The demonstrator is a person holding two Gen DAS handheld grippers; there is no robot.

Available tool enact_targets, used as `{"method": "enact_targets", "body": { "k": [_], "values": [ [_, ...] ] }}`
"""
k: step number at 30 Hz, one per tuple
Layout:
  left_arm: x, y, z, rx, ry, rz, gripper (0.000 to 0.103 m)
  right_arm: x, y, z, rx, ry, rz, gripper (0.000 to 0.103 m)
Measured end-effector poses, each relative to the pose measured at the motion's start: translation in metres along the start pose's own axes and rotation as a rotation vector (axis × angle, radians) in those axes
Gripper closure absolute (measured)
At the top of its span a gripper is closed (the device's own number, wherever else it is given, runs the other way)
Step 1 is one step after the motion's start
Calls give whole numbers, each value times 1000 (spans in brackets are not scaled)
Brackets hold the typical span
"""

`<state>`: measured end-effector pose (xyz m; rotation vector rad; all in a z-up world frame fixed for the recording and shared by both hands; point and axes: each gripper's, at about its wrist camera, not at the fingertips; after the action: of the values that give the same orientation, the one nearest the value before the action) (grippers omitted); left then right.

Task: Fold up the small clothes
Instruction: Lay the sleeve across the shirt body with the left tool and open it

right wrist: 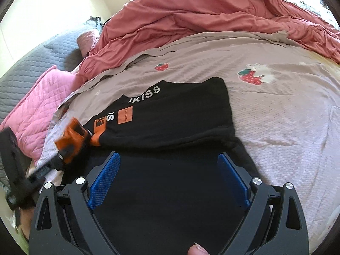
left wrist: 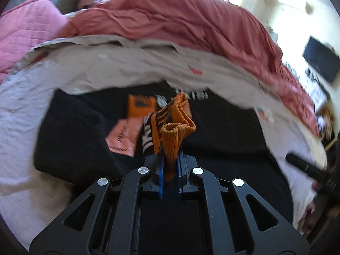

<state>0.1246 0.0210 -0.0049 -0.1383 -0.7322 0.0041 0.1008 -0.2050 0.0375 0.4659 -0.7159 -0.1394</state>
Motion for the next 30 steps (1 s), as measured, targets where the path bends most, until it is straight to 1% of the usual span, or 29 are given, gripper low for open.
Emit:
{"method": "enact_targets", "body": {
  "k": [5, 7, 11, 12, 15, 18, 20, 22, 23, 26, 29, 30],
  "values": [
    [-14, -10, -19, -38, 85, -43, 97, 1, 1, -3, 1, 5, -2, 10],
    [-19, -12, -22, -46, 100, -62, 94, 0, 3, -6, 3, 11, -1, 10],
    [-27, -13, -20, -88, 121, -97, 88, 2, 12, -14, 20, 29, 7, 10],
    [-28, -13, -19, -96, 123, -100, 84, 3, 16, -17, 25, 33, 13, 10],
    [-31, -10, -13, -133, 129, -100, 80, 5, 27, -29, 54, 61, 23, 10],
    [-35, -3, -4, -135, 109, -76, 79, 4, 42, -49, 97, 111, 32, 10],
    [-36, 4, 5, -109, 75, -43, 78, 1, 54, -65, 108, 149, 56, 10],
    [-36, 9, 13, -59, 33, -32, 66, -1, 63, -78, 123, 179, 67, 10],
    [-37, 12, 15, -47, 23, -30, 66, -3, 66, -85, 135, 197, 62, 10],
    [-36, 20, 20, -45, 8, -6, 64, -7, 71, -101, 153, 232, 44, 10],
    [-38, 21, 22, -47, 10, -19, 63, -9, 73, -109, 168, 249, 29, 10],
    [-38, 21, 23, -61, 11, -22, 62, -9, 73, -113, 170, 257, 23, 10]
  ]
}}
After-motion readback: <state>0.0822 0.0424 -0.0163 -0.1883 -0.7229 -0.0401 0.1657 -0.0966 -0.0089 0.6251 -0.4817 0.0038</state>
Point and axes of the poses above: each gripper's, at about its wrist camera, not at the fingertips, and z roughly against the way its jaws point, y to its left, x to its top, and after that the axes turned 10 degrees about x, right-handed
